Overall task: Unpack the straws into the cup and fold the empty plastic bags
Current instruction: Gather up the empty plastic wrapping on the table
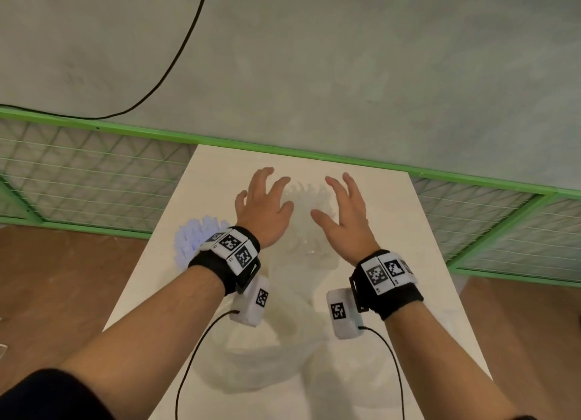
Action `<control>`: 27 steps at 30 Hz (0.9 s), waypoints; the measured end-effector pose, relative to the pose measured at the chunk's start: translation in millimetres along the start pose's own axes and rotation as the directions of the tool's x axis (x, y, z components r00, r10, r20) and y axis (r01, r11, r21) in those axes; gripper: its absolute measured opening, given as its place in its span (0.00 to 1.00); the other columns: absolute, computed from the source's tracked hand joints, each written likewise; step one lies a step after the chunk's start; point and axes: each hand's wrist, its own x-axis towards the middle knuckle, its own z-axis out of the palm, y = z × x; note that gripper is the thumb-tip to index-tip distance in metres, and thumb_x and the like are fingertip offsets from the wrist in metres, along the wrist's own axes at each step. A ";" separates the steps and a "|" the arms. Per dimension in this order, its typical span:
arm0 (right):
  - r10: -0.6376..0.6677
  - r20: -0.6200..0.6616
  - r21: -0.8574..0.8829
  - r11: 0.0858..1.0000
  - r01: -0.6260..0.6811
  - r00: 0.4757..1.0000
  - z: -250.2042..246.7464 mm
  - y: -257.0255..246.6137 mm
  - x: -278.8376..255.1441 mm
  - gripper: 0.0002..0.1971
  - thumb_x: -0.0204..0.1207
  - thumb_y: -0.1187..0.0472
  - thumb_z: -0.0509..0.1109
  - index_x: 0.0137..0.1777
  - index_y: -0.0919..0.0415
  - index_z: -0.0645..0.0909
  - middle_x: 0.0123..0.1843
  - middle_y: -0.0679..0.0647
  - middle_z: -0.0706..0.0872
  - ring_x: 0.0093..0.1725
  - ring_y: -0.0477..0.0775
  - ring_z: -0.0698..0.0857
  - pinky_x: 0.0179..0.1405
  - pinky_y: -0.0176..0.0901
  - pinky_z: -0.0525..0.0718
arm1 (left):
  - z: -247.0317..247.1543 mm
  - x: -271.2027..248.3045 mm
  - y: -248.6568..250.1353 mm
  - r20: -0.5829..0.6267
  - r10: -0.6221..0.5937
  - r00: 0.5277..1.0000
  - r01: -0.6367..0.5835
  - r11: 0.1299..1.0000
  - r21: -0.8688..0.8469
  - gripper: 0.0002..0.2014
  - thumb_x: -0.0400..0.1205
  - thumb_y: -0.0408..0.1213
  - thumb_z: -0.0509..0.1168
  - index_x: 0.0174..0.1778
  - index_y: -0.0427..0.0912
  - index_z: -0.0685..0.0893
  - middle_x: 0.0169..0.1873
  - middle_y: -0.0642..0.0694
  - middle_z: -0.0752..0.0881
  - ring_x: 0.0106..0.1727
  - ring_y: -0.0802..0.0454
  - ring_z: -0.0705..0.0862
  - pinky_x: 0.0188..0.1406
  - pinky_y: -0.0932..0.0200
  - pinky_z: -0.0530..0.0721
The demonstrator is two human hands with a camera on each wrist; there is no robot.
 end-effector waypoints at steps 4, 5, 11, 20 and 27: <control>0.030 0.244 -0.260 0.965 0.036 0.969 11.2 5.5 5.9 0.33 0.88 0.47 0.54 0.87 0.53 0.46 0.89 0.49 0.42 0.87 0.50 0.44 0.84 0.58 0.52 | 9.3 12.3 -7.4 0.319 0.048 0.947 -0.090 0.989 0.121 0.29 0.90 0.46 0.46 0.87 0.48 0.44 0.87 0.50 0.43 0.86 0.55 0.43 0.84 0.48 0.39; 0.031 0.249 -0.258 0.966 0.035 0.968 13.4 8.5 7.0 0.32 0.88 0.48 0.54 0.87 0.55 0.47 0.89 0.50 0.44 0.87 0.49 0.48 0.83 0.55 0.54 | 8.5 13.1 -7.3 0.346 0.085 0.934 -0.127 0.987 0.100 0.29 0.90 0.45 0.48 0.87 0.49 0.47 0.87 0.50 0.46 0.86 0.55 0.46 0.84 0.50 0.40; -0.039 0.112 -0.045 0.998 0.045 0.993 7.4 9.2 13.9 0.30 0.83 0.57 0.64 0.83 0.48 0.61 0.87 0.43 0.54 0.87 0.50 0.49 0.83 0.58 0.53 | -3.9 12.3 -15.1 0.128 0.173 0.977 -0.137 0.959 -0.249 0.23 0.87 0.39 0.61 0.80 0.49 0.70 0.83 0.52 0.63 0.83 0.54 0.62 0.81 0.58 0.57; -0.057 0.305 0.056 0.998 0.041 0.951 4.8 7.4 6.9 0.25 0.87 0.44 0.57 0.83 0.37 0.59 0.87 0.35 0.49 0.86 0.43 0.41 0.84 0.60 0.45 | 2.7 16.6 -6.9 0.261 0.149 0.954 -0.120 0.985 -0.124 0.31 0.89 0.45 0.55 0.86 0.50 0.50 0.87 0.50 0.42 0.86 0.53 0.49 0.85 0.50 0.47; -0.020 -0.116 0.113 0.993 0.033 0.993 -0.4 8.2 -27.5 0.14 0.68 0.56 0.62 0.53 0.43 0.79 0.59 0.46 0.76 0.64 0.51 0.74 0.70 0.62 0.71 | 1.2 18.9 2.6 0.393 0.175 0.903 -0.307 0.902 0.303 0.25 0.89 0.53 0.44 0.85 0.63 0.50 0.86 0.60 0.42 0.86 0.57 0.37 0.82 0.36 0.35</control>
